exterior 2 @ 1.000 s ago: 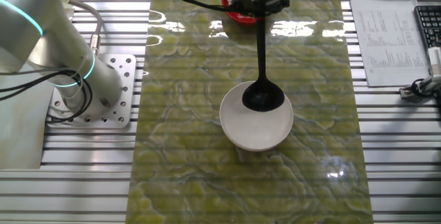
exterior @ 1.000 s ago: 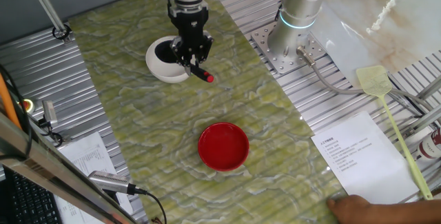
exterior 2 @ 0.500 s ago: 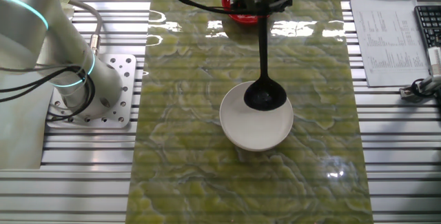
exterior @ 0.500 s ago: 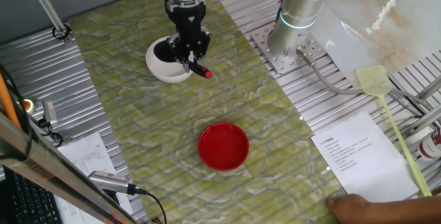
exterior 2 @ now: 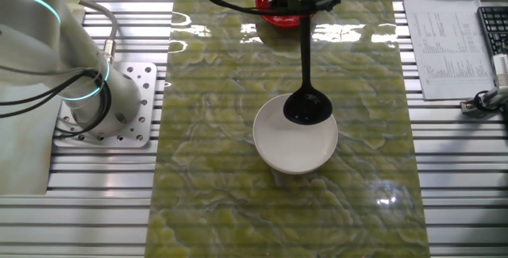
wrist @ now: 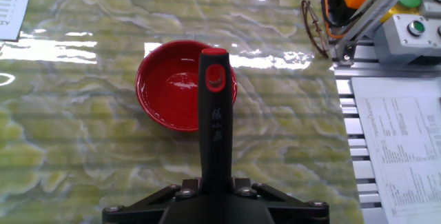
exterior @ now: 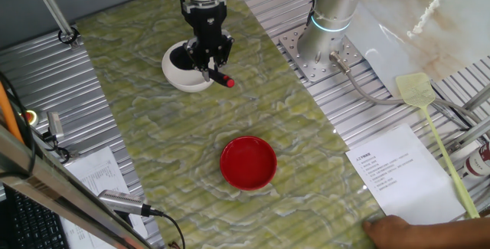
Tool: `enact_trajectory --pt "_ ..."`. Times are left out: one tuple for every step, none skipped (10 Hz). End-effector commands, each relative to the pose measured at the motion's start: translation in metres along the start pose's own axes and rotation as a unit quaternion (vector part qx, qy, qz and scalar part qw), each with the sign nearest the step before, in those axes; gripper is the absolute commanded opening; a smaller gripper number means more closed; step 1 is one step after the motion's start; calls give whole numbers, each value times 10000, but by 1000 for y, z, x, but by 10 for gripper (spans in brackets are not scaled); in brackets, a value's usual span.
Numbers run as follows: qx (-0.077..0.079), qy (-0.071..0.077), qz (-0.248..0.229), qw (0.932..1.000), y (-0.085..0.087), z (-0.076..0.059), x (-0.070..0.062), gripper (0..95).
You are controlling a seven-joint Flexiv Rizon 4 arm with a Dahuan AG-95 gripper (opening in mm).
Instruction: Scoop water with a large spoon from one bowl to another
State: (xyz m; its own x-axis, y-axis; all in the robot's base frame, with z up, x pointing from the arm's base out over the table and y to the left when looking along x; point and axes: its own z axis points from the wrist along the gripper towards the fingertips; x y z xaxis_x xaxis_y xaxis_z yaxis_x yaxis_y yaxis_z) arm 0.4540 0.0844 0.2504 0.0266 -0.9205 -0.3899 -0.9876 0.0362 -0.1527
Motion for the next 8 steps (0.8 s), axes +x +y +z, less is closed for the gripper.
enact_trajectory --pt "4 -87 32 10000 0 0 0 0" --pt "2 -127 42 9999 0 -1 0 0" --pt "-5 -170 54 9998 0 -1 0 0" --pt "-7 -189 69 9998 0 -1 0 0" --pt "-14 -219 97 9997 0 -2 0 0" --pt "-14 -245 106 9996 0 -2 0 0" --pt "-19 -298 121 9995 -1 -3 1 0" --pt "-22 -335 131 9994 -1 -4 1 0"
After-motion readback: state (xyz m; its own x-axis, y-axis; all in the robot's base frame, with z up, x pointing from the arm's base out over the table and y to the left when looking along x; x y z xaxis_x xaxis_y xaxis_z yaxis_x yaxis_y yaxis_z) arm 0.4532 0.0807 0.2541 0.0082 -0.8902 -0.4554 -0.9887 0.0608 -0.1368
